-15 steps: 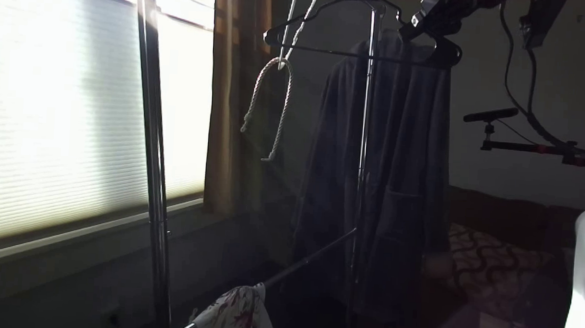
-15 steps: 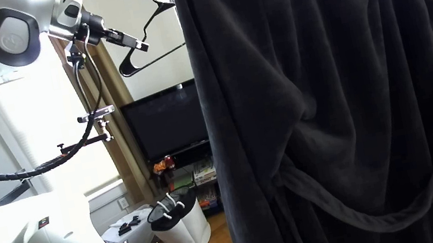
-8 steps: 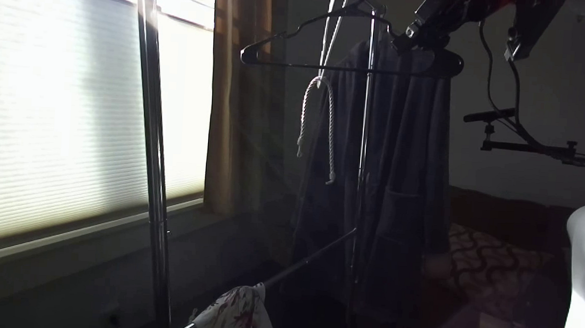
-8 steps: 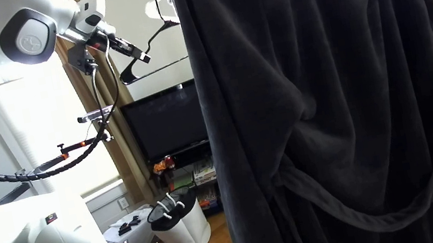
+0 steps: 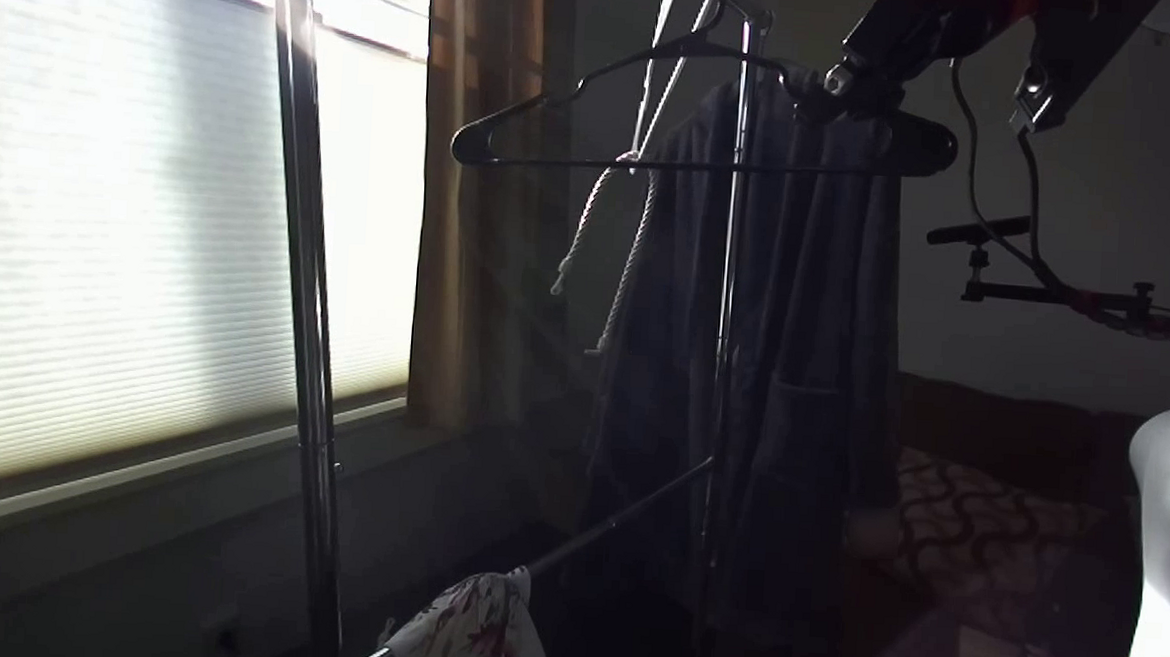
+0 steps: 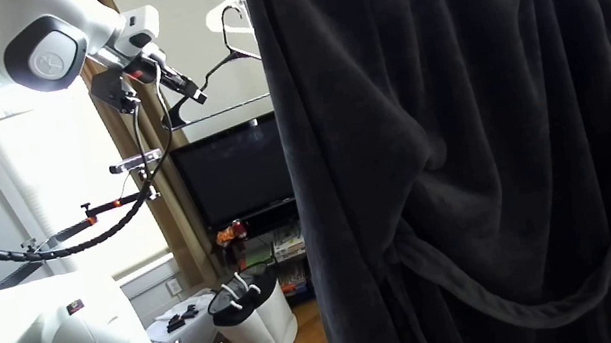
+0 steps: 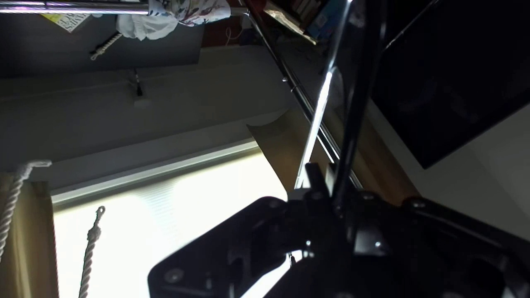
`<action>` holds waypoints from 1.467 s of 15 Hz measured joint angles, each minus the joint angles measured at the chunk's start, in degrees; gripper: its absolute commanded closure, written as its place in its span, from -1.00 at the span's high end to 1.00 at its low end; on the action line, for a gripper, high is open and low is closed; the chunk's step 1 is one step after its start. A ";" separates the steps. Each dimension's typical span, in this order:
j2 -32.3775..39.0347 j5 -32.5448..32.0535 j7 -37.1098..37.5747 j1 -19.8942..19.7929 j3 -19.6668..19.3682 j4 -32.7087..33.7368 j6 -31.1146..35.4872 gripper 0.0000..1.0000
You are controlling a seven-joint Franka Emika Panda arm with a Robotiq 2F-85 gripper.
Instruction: Hang the black clothes hanger on the white one
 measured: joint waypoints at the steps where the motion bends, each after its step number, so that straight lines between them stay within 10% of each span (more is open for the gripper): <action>1: 0.21 0.65 -0.33 0.12 -0.16 0.08 -0.76 -0.96; 9: 2.91 5.29 -1.42 0.75 -1.55 1.15 -6.78 -0.96; 10: 3.32 5.77 -1.19 0.66 -1.45 1.34 -7.27 -0.34; 17: 4.16 7.83 1.78 -0.89 1.81 2.35 -7.59 0.57; 22: 3.04 3.35 14.90 -7.10 12.98 8.25 -11.33 1.00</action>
